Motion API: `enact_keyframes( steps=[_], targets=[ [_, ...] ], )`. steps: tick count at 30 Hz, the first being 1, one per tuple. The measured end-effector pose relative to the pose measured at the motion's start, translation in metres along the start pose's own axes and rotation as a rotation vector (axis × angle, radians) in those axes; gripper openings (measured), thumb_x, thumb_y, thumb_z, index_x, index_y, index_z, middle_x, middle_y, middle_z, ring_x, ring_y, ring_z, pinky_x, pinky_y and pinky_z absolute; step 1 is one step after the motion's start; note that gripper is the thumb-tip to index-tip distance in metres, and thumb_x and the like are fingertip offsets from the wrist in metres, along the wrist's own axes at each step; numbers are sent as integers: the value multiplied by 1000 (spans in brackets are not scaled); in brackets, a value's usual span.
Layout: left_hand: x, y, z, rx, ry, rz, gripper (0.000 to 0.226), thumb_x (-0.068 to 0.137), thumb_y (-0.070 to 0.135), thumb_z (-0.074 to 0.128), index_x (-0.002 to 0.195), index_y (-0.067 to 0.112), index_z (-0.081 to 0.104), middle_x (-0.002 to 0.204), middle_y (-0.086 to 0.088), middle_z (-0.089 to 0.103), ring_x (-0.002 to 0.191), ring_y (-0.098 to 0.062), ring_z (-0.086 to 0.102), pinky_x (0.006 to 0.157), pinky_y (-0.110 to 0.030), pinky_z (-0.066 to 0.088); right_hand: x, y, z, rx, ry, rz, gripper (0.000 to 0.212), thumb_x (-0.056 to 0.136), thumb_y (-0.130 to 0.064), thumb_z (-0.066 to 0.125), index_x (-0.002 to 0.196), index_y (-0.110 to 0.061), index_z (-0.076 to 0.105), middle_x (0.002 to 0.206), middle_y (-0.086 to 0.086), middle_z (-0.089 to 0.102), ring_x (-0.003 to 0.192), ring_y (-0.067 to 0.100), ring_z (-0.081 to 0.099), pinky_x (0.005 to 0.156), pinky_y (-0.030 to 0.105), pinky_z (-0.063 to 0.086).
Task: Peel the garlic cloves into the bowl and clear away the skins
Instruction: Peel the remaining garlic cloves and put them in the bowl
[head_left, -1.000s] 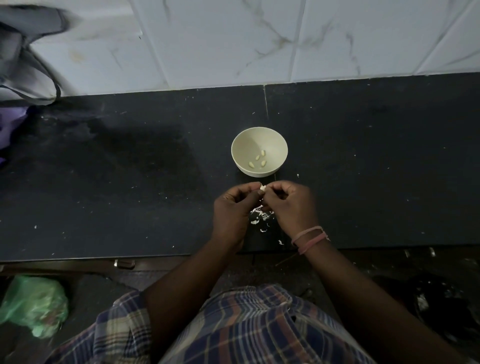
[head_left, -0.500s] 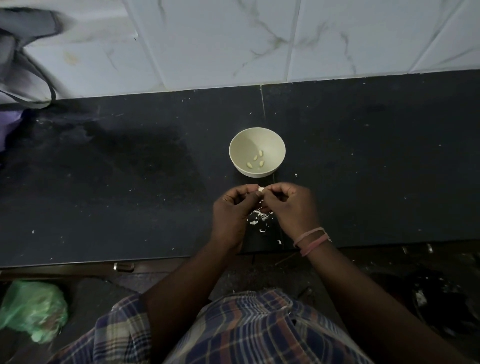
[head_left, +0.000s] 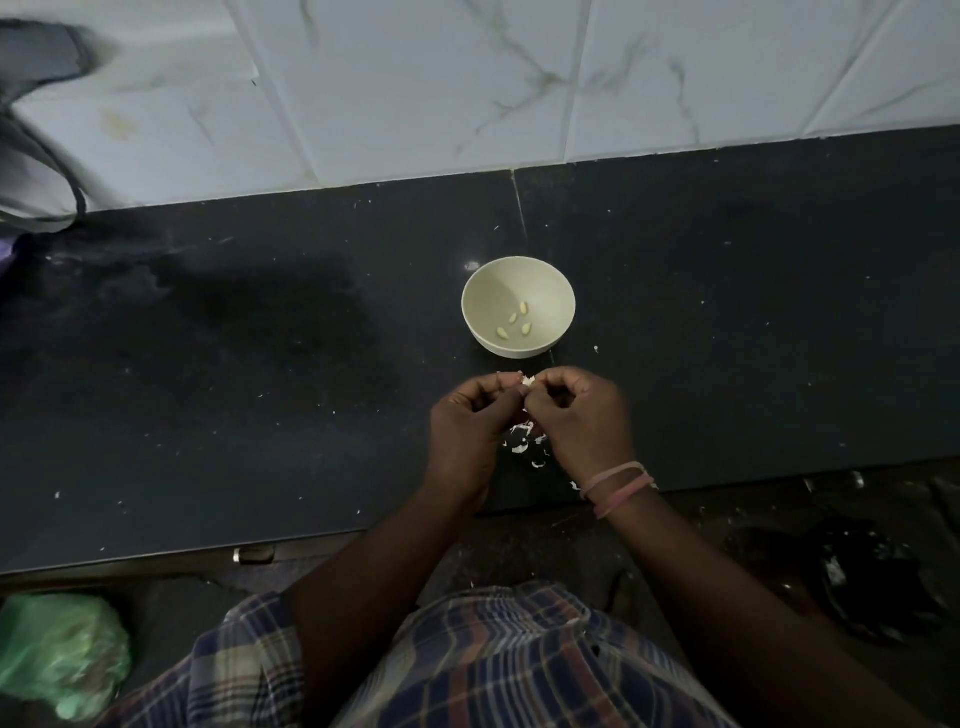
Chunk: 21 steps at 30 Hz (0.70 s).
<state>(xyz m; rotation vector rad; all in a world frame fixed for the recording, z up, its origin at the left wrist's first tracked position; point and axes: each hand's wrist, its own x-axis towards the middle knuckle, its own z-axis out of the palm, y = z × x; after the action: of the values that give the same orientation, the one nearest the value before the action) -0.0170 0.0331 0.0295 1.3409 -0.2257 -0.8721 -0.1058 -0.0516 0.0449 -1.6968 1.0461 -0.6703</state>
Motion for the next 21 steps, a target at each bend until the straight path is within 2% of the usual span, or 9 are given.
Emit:
enact_keyframes(
  steps=[5, 8, 10, 12, 14, 16, 19, 21],
  targets=[
    [4, 0, 0, -40, -15, -58, 18, 86, 3, 73, 104, -2, 73, 96, -21, 75, 87, -30, 72, 83, -40, 59, 2, 6, 2, 17, 12, 30, 2, 80, -15, 72, 81, -14, 74, 67, -2, 71, 60, 11, 65, 59, 28, 53],
    [6, -4, 2, -74, -21, -107, 15, 86, 5, 74, 101, 1, 75, 99, -22, 74, 90, -34, 69, 91, -49, 54, 1, 6, -1, 42, -3, 53, 3, 82, -14, 71, 80, -15, 72, 63, -1, 69, 54, 8, 62, 55, 26, 50],
    [7, -4, 5, -97, -36, -127, 12, 87, 5, 73, 99, 3, 75, 101, -19, 74, 91, -33, 69, 92, -48, 54, 2, 5, -5, 67, -20, 66, 5, 84, -12, 69, 79, -14, 71, 60, -2, 68, 50, 9, 62, 52, 26, 51],
    [7, -3, 8, -139, -53, -151, 11, 89, 1, 69, 100, 0, 73, 94, -15, 74, 82, -26, 70, 81, -37, 59, 3, 5, -10, 92, -58, 91, 6, 85, -11, 68, 80, -12, 70, 59, 0, 67, 50, 14, 64, 51, 33, 55],
    [4, -1, 11, -181, -70, -182, 11, 91, -3, 65, 100, -2, 70, 87, -13, 73, 69, -18, 69, 67, -26, 58, 6, 6, -16, 94, -93, 114, 7, 86, -12, 67, 81, -10, 70, 60, 3, 67, 49, 18, 63, 51, 36, 55],
    [1, -3, 14, -214, -60, -193, 11, 91, -4, 64, 100, -2, 70, 88, -13, 74, 71, -17, 70, 67, -23, 57, 6, 7, -21, 74, -116, 124, 7, 87, -13, 67, 82, -10, 70, 62, 4, 67, 49, 15, 61, 51, 33, 53],
    [-4, -9, 19, -229, -36, -153, 19, 81, 5, 74, 99, -1, 70, 92, -15, 74, 80, -22, 72, 72, -27, 58, 4, 8, -25, 24, -146, 90, 9, 88, -20, 70, 82, -13, 70, 65, 0, 68, 51, 6, 59, 51, 25, 50],
    [-7, -9, 18, -217, -43, -139, 21, 77, 8, 75, 95, 1, 70, 88, -13, 73, 77, -20, 71, 71, -27, 58, 1, 5, -26, 12, -174, 80, 12, 88, -23, 71, 84, -12, 71, 65, -1, 69, 50, 3, 58, 51, 21, 48]
  ],
)
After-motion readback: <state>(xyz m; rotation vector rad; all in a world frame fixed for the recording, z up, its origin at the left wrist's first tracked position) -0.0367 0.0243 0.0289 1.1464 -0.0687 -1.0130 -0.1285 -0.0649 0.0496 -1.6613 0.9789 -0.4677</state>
